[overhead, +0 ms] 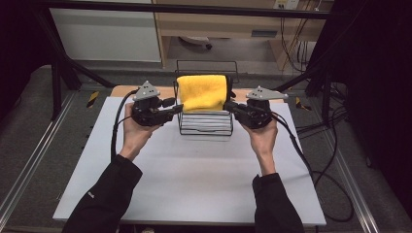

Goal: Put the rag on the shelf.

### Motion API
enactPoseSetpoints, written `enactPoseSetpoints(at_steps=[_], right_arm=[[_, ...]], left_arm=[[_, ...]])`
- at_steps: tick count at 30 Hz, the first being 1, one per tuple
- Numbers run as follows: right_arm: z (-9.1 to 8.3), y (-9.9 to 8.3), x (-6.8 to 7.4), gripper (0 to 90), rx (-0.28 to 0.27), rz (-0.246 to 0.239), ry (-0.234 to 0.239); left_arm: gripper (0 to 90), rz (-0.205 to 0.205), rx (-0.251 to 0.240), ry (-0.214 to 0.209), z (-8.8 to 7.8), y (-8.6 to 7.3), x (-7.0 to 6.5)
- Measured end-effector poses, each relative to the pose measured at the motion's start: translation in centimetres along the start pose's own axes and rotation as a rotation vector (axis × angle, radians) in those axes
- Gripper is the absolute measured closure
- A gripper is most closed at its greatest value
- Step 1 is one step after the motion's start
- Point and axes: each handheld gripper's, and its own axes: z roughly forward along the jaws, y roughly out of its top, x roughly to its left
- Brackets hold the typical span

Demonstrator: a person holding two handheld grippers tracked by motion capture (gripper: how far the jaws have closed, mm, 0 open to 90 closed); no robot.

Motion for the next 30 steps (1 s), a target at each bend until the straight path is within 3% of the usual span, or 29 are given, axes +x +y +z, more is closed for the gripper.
enactPoseSetpoints(at_steps=[4,7,12,13,17,20,24,26,30], right_arm=[[0.7,-0.5,-0.5,85.5,0.035,0.015,-0.008],[0.5,-0.5,-0.6,76.6,0.050,0.002,0.000],[-1.2,0.2,-0.9,58.6,-0.048,0.029,0.028],[-1.4,0.4,-1.0,51.1,-0.066,0.039,0.030],[-0.5,1.1,-1.1,39.6,-0.078,0.034,0.000],[0.8,1.2,-1.4,45.0,-0.059,0.039,-0.022],[1.9,0.8,-1.5,64.1,-0.020,0.029,-0.035],[2.0,0.6,-1.6,77.4,-0.020,0.034,-0.042],[1.5,0.4,-1.8,85.2,-0.038,0.047,-0.039]], left_arm=[[42.2,-0.045,0.007,0.004,0.6,0.4,0.5],[38.0,-0.078,0.028,-0.001,1.6,0.5,0.6],[38.5,-0.091,0.060,0.018,3.0,0.3,0.9],[39.9,-0.094,0.065,0.019,3.2,0.2,1.0],[47.8,-0.107,0.073,0.011,3.7,-0.1,1.3],[55.5,-0.108,0.075,0.003,4.1,-0.2,1.3],[69.4,-0.096,0.073,0.010,4.5,-0.3,1.1],[78.2,-0.082,0.066,0.020,4.4,-0.2,0.8],[81.9,-0.053,0.041,0.018,4.1,0.3,0.2]])
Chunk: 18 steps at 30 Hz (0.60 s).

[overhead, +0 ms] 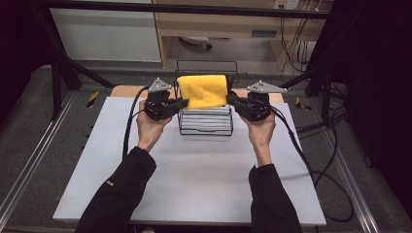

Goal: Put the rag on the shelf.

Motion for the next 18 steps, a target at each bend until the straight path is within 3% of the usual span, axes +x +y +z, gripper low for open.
enactPoseSetpoints(at_steps=[6,10,15,18], right_arm=[[-0.9,0.9,0.3,86.0,-0.074,-0.020,-0.024],[-0.7,1.0,0.2,85.9,-0.065,-0.023,-0.041],[-0.4,0.6,0.0,85.8,-0.053,-0.036,-0.080],[-0.4,0.3,-0.1,85.2,-0.049,-0.034,-0.079]], left_arm=[[82.6,0.047,-0.049,0.001,-0.5,1.3,-1.0],[82.5,0.045,-0.035,0.008,-0.1,1.6,-0.9],[81.0,0.028,-0.018,0.005,0.1,0.8,-0.2],[78.8,0.023,-0.008,0.016,0.1,0.6,-0.2]])
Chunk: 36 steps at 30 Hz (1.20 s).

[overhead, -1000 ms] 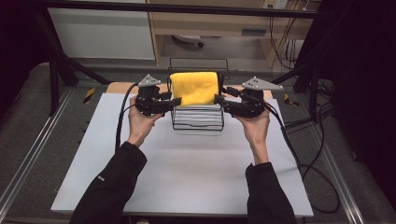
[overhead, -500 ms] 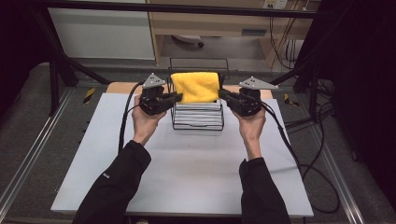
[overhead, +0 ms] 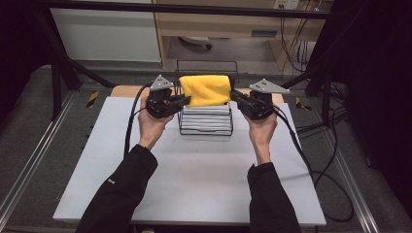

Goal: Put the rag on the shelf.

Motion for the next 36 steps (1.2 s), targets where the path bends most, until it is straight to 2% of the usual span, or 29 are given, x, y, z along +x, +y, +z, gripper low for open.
enactPoseSetpoints(at_steps=[4,10,12,15,20,26,36], right_arm=[[-0.2,-0.1,0.1,81.2,-0.003,0.008,0.021],[-1.5,0.0,0.1,61.3,-0.022,0.019,0.080],[-2.0,-0.1,0.2,51.5,-0.027,0.021,0.092],[-2.6,-0.3,0.4,42.7,-0.013,0.014,0.110],[-3.4,-1.0,0.3,24.7,0.009,0.026,0.135],[-4.0,-2.6,0.0,11.3,0.051,0.046,0.156],[-4.8,-6.5,-0.5,2.5,0.117,0.076,0.190]], left_arm=[[71.1,0.011,0.001,0.010,-0.5,-0.1,-0.1],[52.0,0.019,0.010,-0.004,-2.0,-0.6,0.2],[46.4,0.028,0.020,0.004,-2.4,-1.0,0.3],[38.8,0.042,0.036,0.002,-3.1,-1.6,0.5],[28.7,0.032,0.075,-0.021,-4.1,-3.4,1.1],[17.0,0.042,0.120,-0.020,-5.3,-6.0,1.8],[7.4,0.023,0.157,-0.012,-7.7,-11.0,3.0]])
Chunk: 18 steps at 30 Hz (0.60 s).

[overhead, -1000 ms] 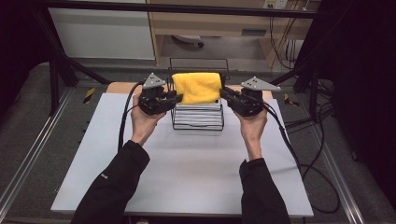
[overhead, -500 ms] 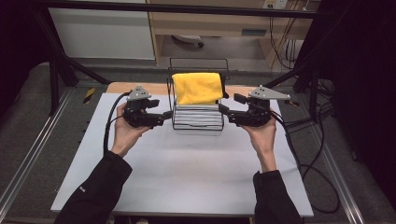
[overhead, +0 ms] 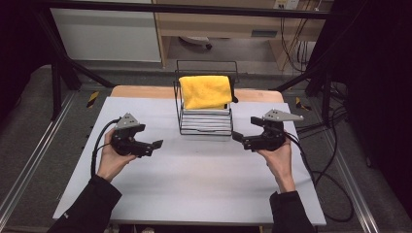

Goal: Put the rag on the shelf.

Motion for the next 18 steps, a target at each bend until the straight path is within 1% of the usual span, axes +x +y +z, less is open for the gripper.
enactPoseSetpoints(at_steps=[2,6,11,15,18], right_arm=[[0.0,-1.0,-0.1,1.8,0.012,0.011,0.003],[0.2,-3.1,-0.2,1.1,0.059,0.020,0.012],[0.3,-5.6,-0.5,0.6,0.080,0.036,0.021],[0.1,-7.5,-0.9,0.5,0.100,0.051,0.025],[-0.1,-8.9,-1.1,0.5,0.128,0.043,0.026]], left_arm=[[7.2,-0.012,0.002,-0.001,-0.2,-1.1,0.2],[7.2,-0.033,0.014,0.011,-0.6,-3.4,0.4],[7.2,-0.043,0.030,0.020,-1.0,-6.1,0.5],[7.2,-0.065,0.030,0.022,-1.3,-7.8,0.8],[7.3,-0.074,0.038,0.012,-1.5,-8.9,1.1]])
